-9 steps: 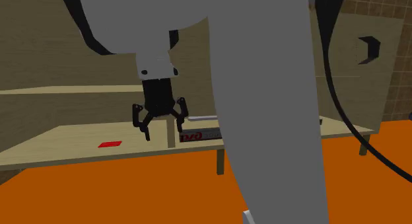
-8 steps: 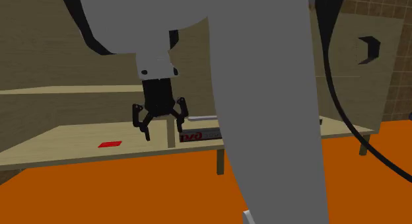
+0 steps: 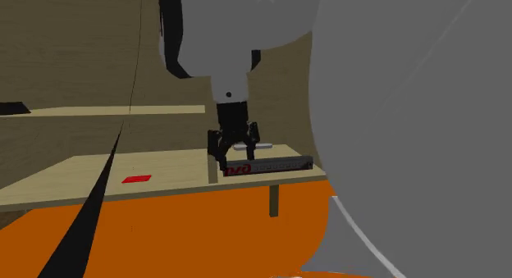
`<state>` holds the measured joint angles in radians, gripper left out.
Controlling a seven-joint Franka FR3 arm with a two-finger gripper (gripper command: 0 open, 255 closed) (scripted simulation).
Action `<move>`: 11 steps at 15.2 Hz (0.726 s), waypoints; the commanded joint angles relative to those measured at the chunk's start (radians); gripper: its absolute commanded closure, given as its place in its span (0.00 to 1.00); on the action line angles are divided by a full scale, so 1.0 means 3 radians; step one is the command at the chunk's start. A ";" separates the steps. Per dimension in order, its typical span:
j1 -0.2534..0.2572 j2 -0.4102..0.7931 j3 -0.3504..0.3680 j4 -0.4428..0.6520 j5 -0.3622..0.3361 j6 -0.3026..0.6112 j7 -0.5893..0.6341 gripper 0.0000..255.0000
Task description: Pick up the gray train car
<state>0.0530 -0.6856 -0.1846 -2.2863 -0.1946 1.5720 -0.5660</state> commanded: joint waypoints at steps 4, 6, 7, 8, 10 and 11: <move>0.0129 0.0305 -0.0511 0.0225 -0.0198 0.0208 -0.1033 0.00; 0.0203 0.0493 -0.0710 0.0365 -0.0221 0.0302 -0.1432 0.00; 0.0243 0.0597 -0.0807 0.0444 -0.0219 0.0349 -0.1633 0.00; 0.0284 0.0707 -0.0904 0.0529 -0.0208 0.0394 -0.1837 0.00; 0.0371 0.0948 -0.1097 0.0716 -0.0154 0.0477 -0.2251 0.00; 0.0415 0.1078 -0.1192 0.0819 -0.0111 0.0515 -0.2462 0.00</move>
<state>0.1615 -0.4068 -0.5130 -2.0788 -0.2413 1.7162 -1.2337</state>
